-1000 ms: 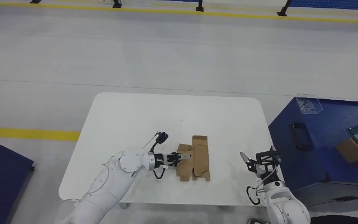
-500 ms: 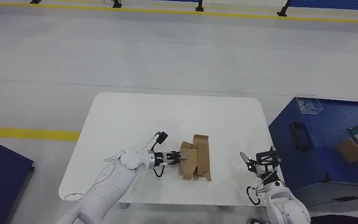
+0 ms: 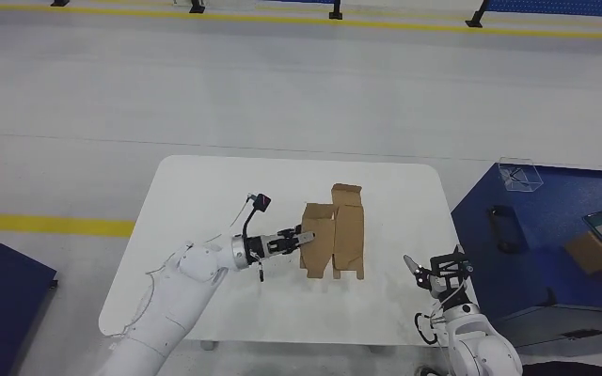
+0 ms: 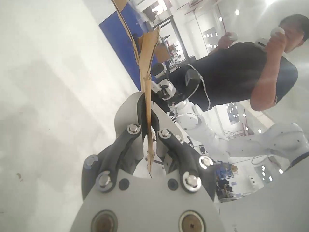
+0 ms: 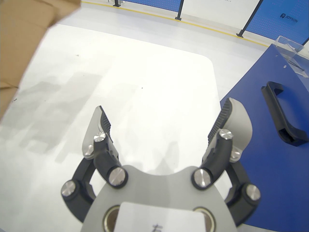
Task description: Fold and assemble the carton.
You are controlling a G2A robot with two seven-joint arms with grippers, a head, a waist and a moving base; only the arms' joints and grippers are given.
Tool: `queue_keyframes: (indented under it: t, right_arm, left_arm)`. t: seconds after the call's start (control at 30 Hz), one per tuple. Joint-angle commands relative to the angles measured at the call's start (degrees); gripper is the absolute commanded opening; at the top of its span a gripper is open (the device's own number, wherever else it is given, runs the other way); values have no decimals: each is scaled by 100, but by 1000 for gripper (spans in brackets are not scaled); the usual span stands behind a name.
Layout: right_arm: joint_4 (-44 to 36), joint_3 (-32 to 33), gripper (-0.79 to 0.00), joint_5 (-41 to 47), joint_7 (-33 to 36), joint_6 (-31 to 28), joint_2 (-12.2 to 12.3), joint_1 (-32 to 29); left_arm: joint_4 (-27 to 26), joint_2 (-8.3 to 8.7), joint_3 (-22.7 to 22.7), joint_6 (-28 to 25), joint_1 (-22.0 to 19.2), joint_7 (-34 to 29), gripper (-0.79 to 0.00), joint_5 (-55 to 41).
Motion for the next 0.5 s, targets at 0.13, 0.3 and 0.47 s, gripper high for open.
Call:
queue_keyframes:
  t: [0.13, 0.3, 0.47]
  right_arm:
    - [0, 0, 0, 0, 0, 0, 0, 0]
    - [0, 0, 0, 0, 0, 0, 0, 0]
    - [-416, 146, 0, 1132, 193, -596, -13, -9]
  left_arm:
    - [-2190, 338, -970, 231, 1333, 50, -785, 317]
    - [-2190, 338, -970, 231, 1333, 50, -785, 317]
    - [-2190, 338, -970, 231, 1333, 50, -785, 317]
